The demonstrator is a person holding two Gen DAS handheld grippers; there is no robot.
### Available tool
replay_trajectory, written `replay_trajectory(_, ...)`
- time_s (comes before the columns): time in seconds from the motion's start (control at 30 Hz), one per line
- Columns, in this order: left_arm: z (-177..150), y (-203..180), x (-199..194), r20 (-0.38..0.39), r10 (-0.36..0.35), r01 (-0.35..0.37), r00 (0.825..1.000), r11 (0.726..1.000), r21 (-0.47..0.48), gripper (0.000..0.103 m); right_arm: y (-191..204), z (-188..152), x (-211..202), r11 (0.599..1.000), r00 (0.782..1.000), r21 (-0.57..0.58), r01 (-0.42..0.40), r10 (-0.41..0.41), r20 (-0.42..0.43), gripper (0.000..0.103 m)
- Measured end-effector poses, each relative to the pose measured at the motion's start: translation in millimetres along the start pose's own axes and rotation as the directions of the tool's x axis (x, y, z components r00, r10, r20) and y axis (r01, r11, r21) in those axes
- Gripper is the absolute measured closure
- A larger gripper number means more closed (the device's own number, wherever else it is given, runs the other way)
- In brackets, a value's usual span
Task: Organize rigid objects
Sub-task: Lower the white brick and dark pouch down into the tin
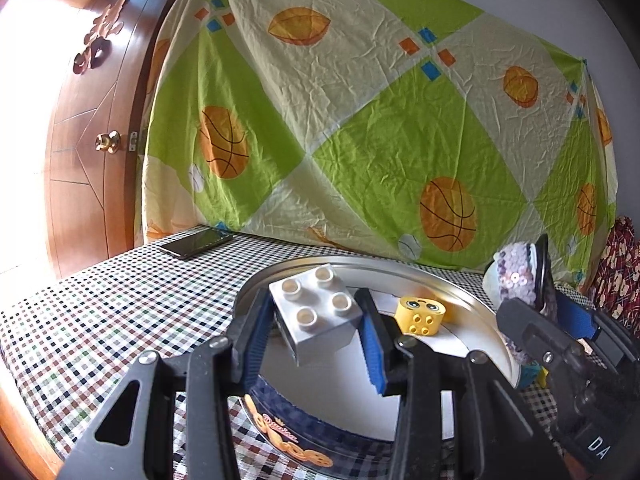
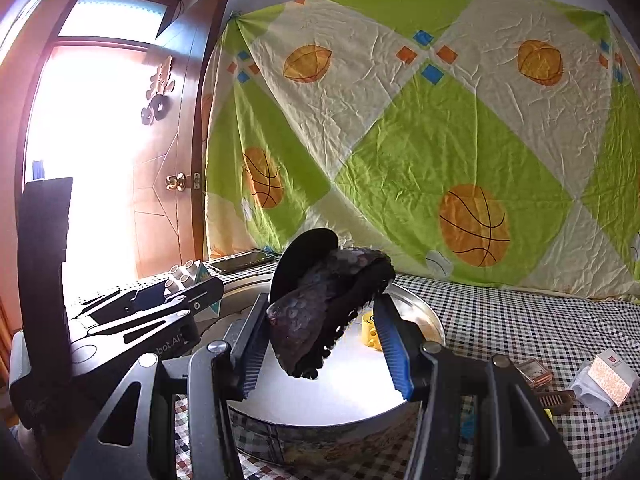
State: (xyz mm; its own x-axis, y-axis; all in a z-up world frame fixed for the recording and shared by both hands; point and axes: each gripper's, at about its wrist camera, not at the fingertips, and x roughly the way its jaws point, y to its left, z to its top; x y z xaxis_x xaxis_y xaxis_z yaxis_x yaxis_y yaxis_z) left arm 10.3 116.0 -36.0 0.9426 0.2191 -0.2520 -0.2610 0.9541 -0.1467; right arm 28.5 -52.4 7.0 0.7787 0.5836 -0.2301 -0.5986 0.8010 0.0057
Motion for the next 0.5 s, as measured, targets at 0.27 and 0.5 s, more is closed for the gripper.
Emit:
replay_trajectory(0.27, 8, -1, 9, -0.039, 0.001, -0.001, 0.999, 1.0, 0.021, 0.062, -2, 1, 6, 1.0, 1.0, 0.017, -0.005, 0.006, -0.02, 0.049)
replay_trajectory(0.5, 7, -4, 18, -0.092, 0.001, 0.003, 0.996, 0.999, 0.046, 0.062, -5, 0, 13, 0.999, 0.998, 0.029, -0.022, 0.023, -0.053, 0.049)
